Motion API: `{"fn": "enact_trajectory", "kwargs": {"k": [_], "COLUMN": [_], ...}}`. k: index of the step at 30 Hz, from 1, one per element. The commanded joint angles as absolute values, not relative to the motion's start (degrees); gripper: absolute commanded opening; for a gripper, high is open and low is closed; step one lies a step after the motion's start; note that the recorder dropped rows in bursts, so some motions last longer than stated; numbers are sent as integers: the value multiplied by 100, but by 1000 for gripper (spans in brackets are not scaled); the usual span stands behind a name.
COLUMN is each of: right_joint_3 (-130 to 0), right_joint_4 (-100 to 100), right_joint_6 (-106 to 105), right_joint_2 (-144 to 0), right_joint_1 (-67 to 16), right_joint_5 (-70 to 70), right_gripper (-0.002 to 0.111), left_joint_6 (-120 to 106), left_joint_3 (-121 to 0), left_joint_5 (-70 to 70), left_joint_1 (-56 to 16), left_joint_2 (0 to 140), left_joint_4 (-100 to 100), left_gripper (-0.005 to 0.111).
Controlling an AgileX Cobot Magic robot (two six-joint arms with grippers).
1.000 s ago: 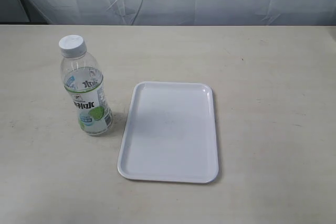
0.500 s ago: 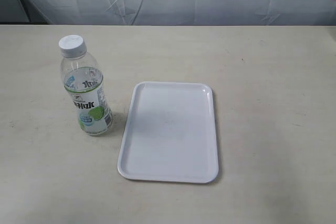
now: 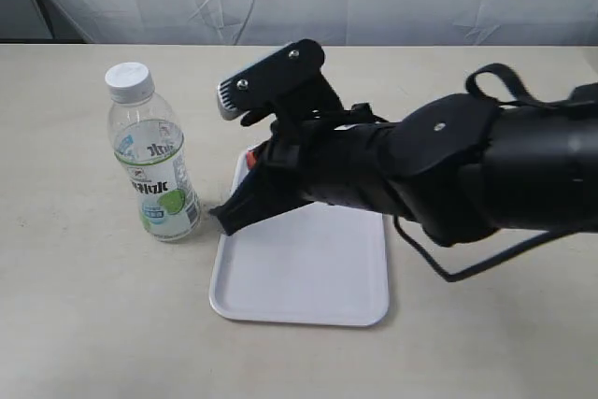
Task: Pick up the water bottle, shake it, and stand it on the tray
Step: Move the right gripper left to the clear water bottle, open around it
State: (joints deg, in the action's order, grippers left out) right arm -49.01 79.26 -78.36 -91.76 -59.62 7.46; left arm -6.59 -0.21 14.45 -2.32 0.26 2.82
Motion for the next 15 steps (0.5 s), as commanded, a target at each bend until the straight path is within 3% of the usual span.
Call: {"fn": "enact_trajectory", "kwargs": {"k": [1, 10, 12, 15], "right_joint_3": [-5230, -5452, -5612, -5820], "right_joint_4": [8466, 8147, 7999, 7999], "right_joint_6": [-7430, -7385, -7385, -7385], "right_joint_2": [-9600, -10015, -10183, -10430], "right_joint_1": [-6004, -6004, -6004, -6004], "right_joint_5": [740, 419, 134, -67], "right_gripper": [-1, -1, 5, 25], "left_joint_6": [-650, -650, -650, -650], "left_joint_3": [0, 0, 0, 0], "left_joint_5": [1368, 1368, 1368, 1368], "left_joint_1": [-234, -234, -234, -234], "left_joint_2": [0, 0, 0, 0], "left_joint_4": [269, 269, 269, 269], "left_gripper": [0, 0, 0, 0]}}
